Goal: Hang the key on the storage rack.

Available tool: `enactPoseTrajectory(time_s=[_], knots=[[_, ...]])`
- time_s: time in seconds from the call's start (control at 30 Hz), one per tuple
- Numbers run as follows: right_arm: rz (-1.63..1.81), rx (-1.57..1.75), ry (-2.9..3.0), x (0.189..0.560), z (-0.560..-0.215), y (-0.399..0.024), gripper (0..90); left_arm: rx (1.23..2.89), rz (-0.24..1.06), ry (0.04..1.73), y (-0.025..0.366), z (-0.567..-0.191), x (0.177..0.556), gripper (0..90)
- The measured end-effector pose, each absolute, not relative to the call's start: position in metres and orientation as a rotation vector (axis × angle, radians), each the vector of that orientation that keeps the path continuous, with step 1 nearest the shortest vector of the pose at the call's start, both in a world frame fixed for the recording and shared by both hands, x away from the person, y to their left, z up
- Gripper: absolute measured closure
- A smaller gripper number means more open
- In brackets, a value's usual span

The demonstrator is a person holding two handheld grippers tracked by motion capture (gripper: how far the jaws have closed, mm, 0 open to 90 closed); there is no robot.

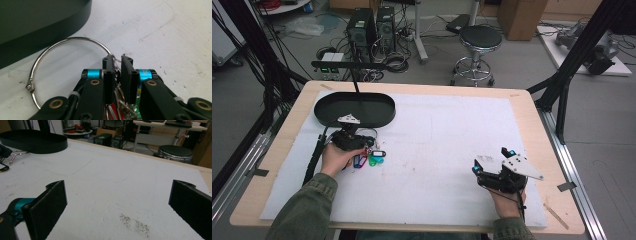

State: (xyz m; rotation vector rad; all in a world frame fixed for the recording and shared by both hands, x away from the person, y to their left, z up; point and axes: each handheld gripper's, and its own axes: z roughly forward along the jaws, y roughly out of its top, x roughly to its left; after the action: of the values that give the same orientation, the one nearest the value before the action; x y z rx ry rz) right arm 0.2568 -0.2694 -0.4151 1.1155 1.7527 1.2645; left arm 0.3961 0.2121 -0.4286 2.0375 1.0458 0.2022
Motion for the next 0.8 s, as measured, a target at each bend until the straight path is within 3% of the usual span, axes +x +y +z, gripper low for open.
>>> enactPoseTrajectory(time_s=[0.8], knots=[[1.262, 1.114, 1.753, 0.257, -0.415, -0.27, 0.8, 2.011, 0.276, 1.011, 0.223, -0.406, 0.382, 83.3]])
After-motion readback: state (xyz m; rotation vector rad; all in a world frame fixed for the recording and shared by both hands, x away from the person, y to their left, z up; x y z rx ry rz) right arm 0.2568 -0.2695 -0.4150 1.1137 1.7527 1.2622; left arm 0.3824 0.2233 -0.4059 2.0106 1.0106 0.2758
